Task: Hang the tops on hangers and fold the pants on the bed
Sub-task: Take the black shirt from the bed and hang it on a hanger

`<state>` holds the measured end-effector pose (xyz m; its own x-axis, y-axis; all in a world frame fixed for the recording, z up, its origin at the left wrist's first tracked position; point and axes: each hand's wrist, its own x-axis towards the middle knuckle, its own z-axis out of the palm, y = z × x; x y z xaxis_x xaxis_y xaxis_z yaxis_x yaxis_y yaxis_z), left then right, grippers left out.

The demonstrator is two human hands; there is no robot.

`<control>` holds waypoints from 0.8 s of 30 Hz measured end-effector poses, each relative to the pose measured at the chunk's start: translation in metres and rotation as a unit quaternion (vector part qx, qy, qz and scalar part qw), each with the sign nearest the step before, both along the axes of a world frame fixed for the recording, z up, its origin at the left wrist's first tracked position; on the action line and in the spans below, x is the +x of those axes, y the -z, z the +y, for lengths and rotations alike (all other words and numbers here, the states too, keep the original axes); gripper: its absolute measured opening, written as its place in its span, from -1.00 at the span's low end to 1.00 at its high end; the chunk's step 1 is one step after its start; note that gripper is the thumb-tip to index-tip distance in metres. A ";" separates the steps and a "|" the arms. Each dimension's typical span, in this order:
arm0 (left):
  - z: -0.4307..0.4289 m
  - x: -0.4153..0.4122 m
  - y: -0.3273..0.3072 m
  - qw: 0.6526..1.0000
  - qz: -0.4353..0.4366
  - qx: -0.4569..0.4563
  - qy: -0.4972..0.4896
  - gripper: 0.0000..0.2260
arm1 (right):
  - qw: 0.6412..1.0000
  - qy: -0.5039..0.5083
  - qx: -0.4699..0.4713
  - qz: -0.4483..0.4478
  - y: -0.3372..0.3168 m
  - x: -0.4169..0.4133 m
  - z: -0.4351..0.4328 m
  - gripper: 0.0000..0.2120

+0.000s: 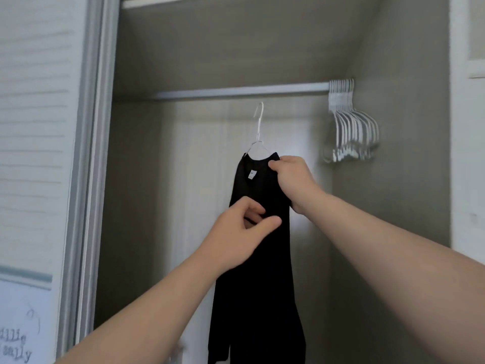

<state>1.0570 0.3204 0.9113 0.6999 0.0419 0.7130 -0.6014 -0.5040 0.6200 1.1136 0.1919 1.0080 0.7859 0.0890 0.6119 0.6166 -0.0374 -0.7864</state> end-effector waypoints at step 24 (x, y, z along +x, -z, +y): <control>0.079 0.128 -0.058 0.929 0.028 0.215 -0.300 -0.87 | 0.996 0.052 -0.052 -0.051 -0.113 0.181 0.085 -0.93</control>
